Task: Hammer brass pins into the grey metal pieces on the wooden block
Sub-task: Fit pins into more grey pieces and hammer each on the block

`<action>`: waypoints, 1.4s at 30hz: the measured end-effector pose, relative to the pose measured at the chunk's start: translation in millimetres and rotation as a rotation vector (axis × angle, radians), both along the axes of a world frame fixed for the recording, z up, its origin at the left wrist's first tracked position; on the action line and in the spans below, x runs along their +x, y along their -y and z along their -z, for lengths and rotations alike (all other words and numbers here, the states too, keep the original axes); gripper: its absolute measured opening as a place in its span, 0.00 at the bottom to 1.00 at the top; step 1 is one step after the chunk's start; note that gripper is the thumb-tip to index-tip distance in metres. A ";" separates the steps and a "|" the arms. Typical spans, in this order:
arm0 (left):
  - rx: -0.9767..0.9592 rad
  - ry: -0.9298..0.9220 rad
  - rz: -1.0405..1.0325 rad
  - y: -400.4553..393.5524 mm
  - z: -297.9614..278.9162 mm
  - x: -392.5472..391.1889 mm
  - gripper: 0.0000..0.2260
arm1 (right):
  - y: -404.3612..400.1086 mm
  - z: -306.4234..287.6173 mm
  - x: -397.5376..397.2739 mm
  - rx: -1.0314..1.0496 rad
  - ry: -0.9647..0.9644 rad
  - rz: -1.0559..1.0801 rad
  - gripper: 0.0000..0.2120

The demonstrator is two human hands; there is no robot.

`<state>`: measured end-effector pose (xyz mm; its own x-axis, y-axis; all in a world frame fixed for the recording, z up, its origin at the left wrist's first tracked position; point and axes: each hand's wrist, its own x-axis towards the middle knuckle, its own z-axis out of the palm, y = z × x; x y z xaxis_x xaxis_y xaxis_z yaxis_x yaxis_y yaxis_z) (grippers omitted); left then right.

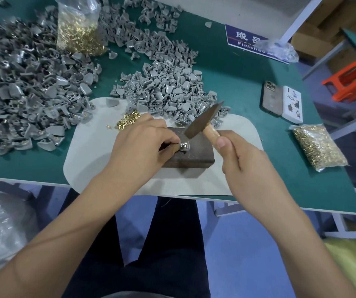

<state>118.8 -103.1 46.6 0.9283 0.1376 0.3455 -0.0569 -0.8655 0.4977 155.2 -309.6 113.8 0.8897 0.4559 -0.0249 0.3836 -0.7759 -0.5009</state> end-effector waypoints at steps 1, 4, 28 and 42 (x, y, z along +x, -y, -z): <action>0.003 -0.001 0.001 0.0 -0.1 -0.3 0.02 | 0.3 -1.3 -0.5 0.033 0.039 0.008 0.15; 0.004 -0.005 -0.014 0.1 -0.4 0.0 0.02 | 2.5 -3.8 -4.3 0.155 0.171 0.045 0.14; 0.027 -0.035 -0.035 -2.2 -2.7 2.1 0.04 | 0.6 28.0 -18.7 0.009 0.022 0.087 0.20; 0.019 -0.013 -0.024 -4.7 0.1 1.9 0.03 | -0.5 26.3 -20.4 0.103 0.105 0.145 0.22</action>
